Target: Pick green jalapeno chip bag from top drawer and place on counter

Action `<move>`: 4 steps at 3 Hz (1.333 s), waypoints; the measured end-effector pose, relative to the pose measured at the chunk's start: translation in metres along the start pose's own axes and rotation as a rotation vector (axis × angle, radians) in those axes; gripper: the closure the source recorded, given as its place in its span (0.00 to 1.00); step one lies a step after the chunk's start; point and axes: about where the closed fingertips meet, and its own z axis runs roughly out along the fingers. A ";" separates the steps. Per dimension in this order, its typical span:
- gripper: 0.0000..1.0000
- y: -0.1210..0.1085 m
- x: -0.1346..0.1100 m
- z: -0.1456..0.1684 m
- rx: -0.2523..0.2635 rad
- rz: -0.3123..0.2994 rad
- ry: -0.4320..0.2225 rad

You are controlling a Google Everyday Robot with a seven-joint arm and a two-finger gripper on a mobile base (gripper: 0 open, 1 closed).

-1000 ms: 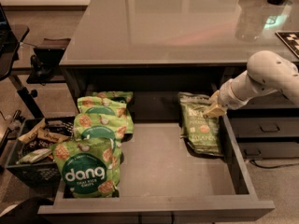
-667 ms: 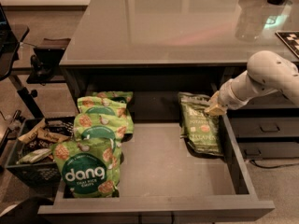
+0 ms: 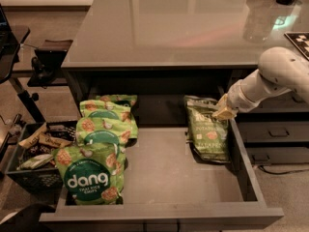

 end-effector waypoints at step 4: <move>1.00 0.059 -0.084 -0.116 -0.052 -0.219 -0.120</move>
Offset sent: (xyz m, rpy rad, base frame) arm -0.0770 0.0170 0.1015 0.0711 -0.0209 0.1640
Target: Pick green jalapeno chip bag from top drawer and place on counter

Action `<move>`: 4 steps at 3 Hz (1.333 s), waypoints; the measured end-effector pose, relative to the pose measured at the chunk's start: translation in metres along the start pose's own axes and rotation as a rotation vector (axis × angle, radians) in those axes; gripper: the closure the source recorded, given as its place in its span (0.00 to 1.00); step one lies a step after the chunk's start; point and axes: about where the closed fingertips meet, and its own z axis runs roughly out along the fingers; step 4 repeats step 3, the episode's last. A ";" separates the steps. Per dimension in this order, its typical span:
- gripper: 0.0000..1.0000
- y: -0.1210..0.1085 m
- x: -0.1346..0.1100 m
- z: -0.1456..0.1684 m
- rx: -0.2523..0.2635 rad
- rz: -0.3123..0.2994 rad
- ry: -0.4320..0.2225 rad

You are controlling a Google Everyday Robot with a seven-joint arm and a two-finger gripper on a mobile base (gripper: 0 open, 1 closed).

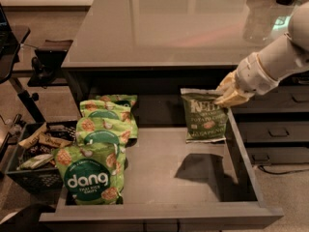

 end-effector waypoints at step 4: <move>1.00 -0.020 -0.049 -0.038 0.067 -0.061 -0.101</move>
Offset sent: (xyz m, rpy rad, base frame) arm 0.0223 0.0220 0.0866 0.1620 -0.1443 0.0241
